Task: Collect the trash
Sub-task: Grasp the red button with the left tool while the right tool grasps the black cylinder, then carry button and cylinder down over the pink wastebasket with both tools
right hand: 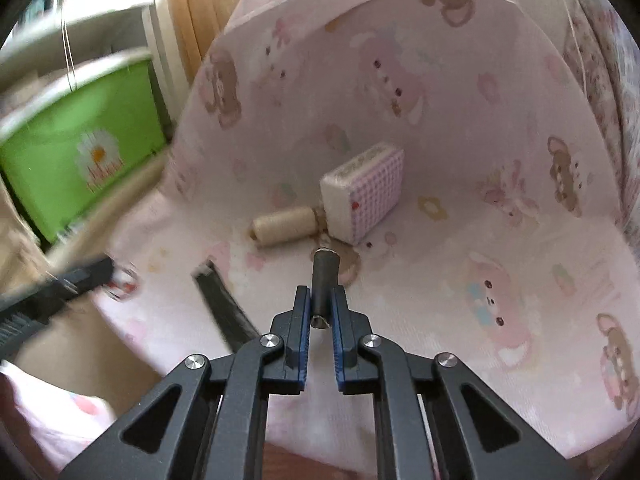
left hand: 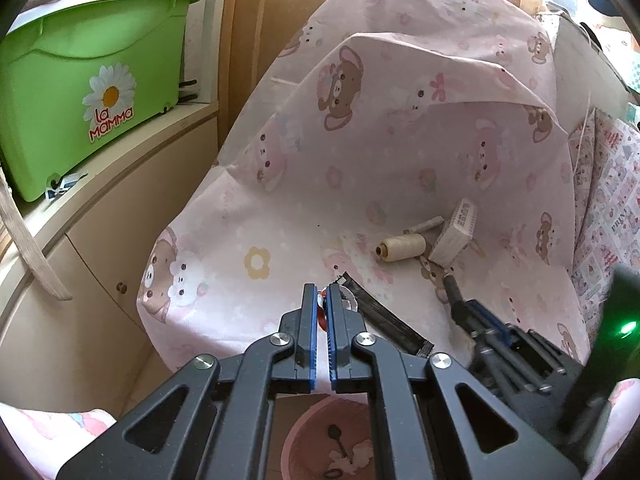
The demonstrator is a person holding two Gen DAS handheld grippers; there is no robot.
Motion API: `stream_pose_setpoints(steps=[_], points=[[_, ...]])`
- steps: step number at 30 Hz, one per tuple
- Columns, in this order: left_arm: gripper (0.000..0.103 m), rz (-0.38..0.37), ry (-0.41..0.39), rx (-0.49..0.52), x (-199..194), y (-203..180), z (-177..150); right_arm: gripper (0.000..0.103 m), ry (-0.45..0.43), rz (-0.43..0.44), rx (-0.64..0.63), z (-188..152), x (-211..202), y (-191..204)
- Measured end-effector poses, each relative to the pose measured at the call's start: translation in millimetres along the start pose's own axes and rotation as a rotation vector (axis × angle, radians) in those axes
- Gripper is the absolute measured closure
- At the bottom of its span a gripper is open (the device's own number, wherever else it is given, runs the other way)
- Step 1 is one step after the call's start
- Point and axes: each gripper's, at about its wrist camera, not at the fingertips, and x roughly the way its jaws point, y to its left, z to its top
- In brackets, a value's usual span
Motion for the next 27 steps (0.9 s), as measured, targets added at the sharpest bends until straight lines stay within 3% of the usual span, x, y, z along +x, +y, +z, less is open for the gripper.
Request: stream_pose_setpoints(steps=[3, 5, 9, 15, 21, 27], points=[[0.099, -0.007, 0.001, 0.003, -1, -1, -1, 0.092, 0.010, 0.129, 0.115, 7, -12, -17], [0.099, -0.007, 0.002, 0.006, -2, -3, -2, 0.092, -0.001, 0.170, 0.134, 11, -23, -23], [0.099, -0.007, 0.007, 0.021, -3, -6, -4, 0.092, -0.038, 0.138, 0.059, 13, -42, -21], [0.099, 0.010, 0.010, 0.045, -11, -8, -8, 0.092, -0.019, 0.133, 0.029, 10, -53, -19], [0.099, -0.079, 0.013, 0.015, -27, 3, -3, 0.092, -0.032, 0.153, 0.000, 9, -75, -14], [0.099, -0.154, 0.079, 0.030, -31, -5, -12, 0.092, -0.044, 0.185, -0.066, 6, -99, -3]])
